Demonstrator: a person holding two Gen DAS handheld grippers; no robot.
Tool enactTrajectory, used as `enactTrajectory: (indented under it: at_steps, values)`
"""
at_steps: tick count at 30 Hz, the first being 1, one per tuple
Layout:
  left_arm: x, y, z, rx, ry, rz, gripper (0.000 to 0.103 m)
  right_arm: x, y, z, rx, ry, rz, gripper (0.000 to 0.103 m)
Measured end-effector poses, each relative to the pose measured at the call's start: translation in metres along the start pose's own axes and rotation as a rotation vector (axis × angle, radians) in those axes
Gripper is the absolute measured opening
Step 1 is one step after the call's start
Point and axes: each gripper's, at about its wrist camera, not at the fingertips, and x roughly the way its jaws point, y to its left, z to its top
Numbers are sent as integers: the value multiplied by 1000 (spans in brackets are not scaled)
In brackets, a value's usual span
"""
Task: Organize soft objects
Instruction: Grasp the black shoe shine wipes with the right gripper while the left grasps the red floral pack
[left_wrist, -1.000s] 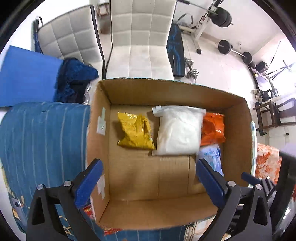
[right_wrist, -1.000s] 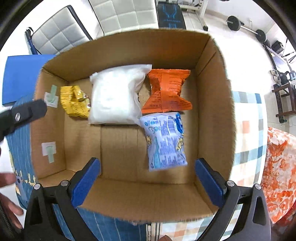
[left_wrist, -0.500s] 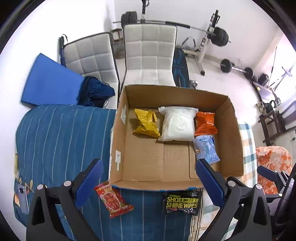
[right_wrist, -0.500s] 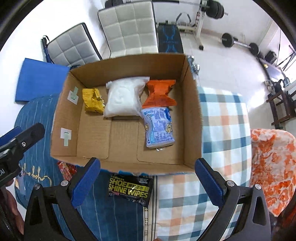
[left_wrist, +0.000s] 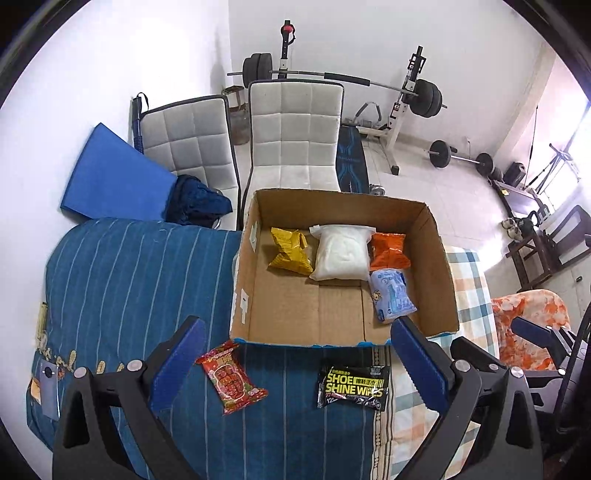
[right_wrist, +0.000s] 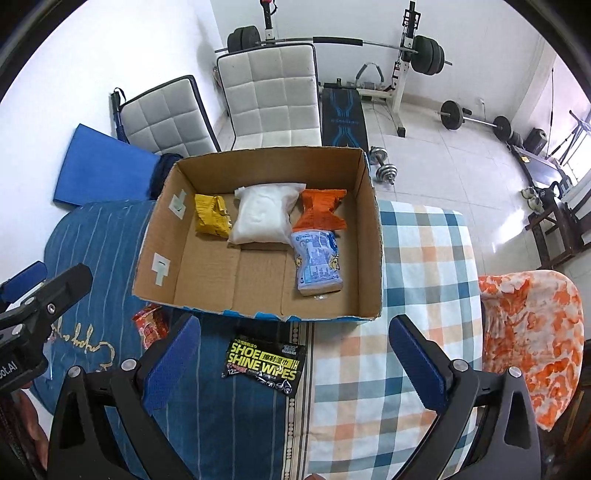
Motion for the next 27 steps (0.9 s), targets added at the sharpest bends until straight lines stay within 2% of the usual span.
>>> enactTrajectory:
  at_steps: [3,6,10,14,20,24,25,26,27]
  values:
    - [-2,2,-6,5,5,15,103,3,3,-8,-19,30,36,103]
    - [5,13,-19,-9,38,31,103,26,15,-25,-99,120,93,103]
    - [27,32,-49,-25,123,65,103,84,41,-52,-302,284,72,103]
    - [57,54,-86,-49,228,103,103,145,62,-74,-473,401,18,103]
    - [86,79,-123,-106,323,137,103,213,87,-91,-689,462,-83,101]
    - [98,94,-138,-143,374,146,103,242,91,-96,-719,507,-104,96]
    - [101,98,-141,-149,381,148,103,244,92,-95,-719,484,-105,95]
    - [102,100,-143,-154,386,150,103,245,93,-93,-718,469,-99,92]
    - [104,103,-145,-158,390,150,103,246,93,-91,-705,471,-83,84]
